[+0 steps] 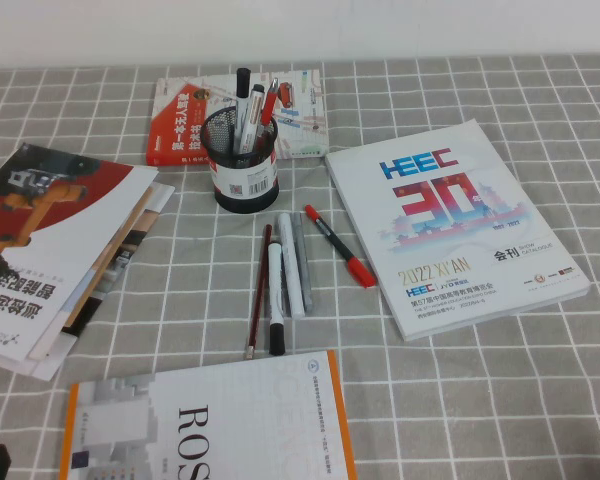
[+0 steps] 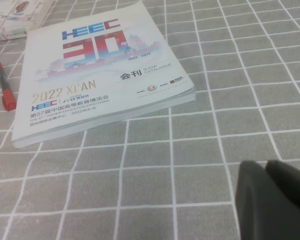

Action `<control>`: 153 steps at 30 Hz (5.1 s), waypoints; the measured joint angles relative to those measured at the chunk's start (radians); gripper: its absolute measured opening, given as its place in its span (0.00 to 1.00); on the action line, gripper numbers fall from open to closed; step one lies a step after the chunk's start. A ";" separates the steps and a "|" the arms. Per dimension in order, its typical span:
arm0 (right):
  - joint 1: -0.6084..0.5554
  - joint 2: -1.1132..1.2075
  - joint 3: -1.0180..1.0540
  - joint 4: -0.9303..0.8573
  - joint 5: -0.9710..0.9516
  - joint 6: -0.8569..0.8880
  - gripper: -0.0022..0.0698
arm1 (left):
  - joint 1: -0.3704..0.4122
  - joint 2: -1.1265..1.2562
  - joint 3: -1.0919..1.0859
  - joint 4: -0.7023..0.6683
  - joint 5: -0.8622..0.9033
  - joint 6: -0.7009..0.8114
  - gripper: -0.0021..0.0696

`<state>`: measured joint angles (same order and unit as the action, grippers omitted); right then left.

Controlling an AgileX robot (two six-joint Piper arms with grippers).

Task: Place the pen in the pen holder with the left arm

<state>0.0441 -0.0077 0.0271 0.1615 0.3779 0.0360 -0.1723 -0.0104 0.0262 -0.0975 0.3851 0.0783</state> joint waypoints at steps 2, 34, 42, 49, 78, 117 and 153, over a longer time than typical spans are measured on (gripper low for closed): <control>0.000 0.000 0.000 0.000 0.000 0.000 0.01 | 0.000 0.000 0.000 0.000 0.000 0.000 0.03; 0.000 0.000 0.000 0.000 0.000 0.000 0.01 | 0.000 0.000 0.000 -0.126 -0.204 -0.240 0.03; 0.000 0.000 0.000 0.000 0.000 0.000 0.01 | 0.000 0.000 0.000 -0.162 -0.234 -0.270 0.03; 0.000 0.000 0.000 0.000 0.000 0.000 0.01 | 0.000 0.026 -0.005 -0.211 -0.198 -0.359 0.03; 0.000 0.000 0.000 0.000 0.000 0.000 0.01 | -0.068 1.273 -0.945 -0.225 0.432 -0.018 0.03; 0.000 0.000 0.000 0.000 0.000 0.000 0.01 | -0.345 2.063 -1.632 0.059 0.670 -0.105 0.39; 0.000 0.000 0.000 0.000 0.000 0.000 0.01 | -0.345 2.130 -1.658 0.112 0.677 -0.048 0.06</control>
<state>0.0441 -0.0077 0.0271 0.1615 0.3779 0.0360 -0.5175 2.1195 -1.6321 0.0142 1.0622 0.0303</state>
